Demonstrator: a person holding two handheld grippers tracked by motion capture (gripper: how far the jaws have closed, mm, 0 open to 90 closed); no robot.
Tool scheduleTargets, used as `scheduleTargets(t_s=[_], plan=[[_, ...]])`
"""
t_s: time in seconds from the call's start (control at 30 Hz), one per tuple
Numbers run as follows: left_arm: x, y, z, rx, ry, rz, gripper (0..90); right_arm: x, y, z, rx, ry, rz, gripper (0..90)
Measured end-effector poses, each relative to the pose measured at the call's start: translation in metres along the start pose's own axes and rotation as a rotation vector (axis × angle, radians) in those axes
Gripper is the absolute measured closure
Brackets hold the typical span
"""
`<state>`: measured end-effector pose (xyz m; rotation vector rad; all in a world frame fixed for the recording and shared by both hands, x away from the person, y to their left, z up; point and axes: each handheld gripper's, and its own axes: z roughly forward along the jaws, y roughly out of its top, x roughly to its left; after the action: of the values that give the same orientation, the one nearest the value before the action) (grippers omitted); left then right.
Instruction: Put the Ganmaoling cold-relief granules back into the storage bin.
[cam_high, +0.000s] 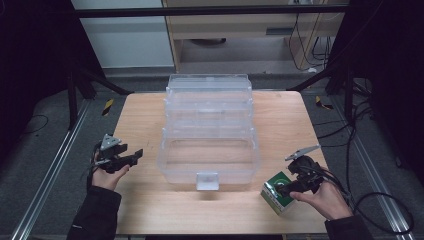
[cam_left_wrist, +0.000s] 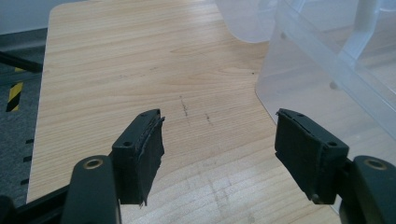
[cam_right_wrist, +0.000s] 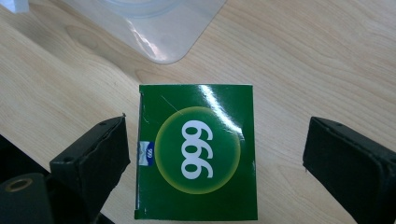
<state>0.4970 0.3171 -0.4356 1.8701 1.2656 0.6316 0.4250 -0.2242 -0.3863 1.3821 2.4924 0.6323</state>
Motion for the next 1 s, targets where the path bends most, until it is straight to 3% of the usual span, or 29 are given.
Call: scheduleTargets(t_s=[0.6,1.0], plan=[[0.0,-0.002,0.002,0.012,-0.002,0.003,30.9,0.004,0.004,0.024,0.138,0.02,-0.02,6.3],[0.001,-0.003,0.003,0.017,-0.002,0.004,30.6,0.006,0.009,0.035,0.185,0.029,-0.037,7.0]])
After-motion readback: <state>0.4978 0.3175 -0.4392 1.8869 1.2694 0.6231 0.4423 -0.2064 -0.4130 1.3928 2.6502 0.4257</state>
